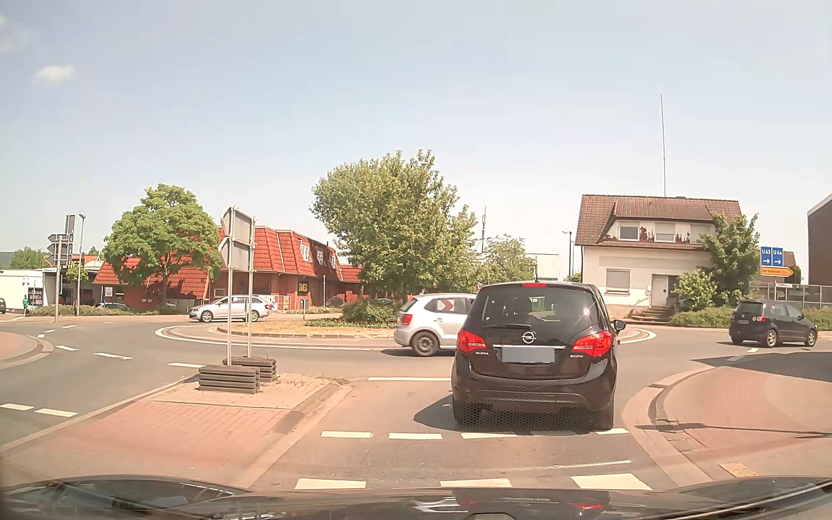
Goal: Follow the waypoints while adhering to traffic rules and regulations
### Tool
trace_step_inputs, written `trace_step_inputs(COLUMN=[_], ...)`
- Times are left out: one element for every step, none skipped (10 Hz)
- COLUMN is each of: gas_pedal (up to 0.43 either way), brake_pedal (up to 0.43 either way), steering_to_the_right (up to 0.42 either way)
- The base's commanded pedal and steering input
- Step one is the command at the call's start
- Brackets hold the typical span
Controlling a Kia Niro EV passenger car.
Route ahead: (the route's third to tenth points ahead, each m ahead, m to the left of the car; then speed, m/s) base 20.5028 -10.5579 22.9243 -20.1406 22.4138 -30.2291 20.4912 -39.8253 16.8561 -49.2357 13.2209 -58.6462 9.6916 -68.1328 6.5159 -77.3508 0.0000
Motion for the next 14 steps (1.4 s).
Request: trace_step_inputs(gas_pedal=[0.000, 0.000, 0.000, 0.000, 0.000, 0.000, 0.000, 0.000, 0.000, 0.000, 0.000, 0.000, 0.000, 0.000], brake_pedal=[0.165, 0.165, 0.165, 0.165, 0.165, 0.165, 0.165, 0.165, 0.165, 0.165, 0.165, 0.165, 0.165, 0.165], steering_to_the_right=[0.010, 0.010, 0.010, 0.010, 0.010, 0.010, 0.010, 0.010, 0.010, 0.010, 0.010, 0.010, 0.010, 0.010])
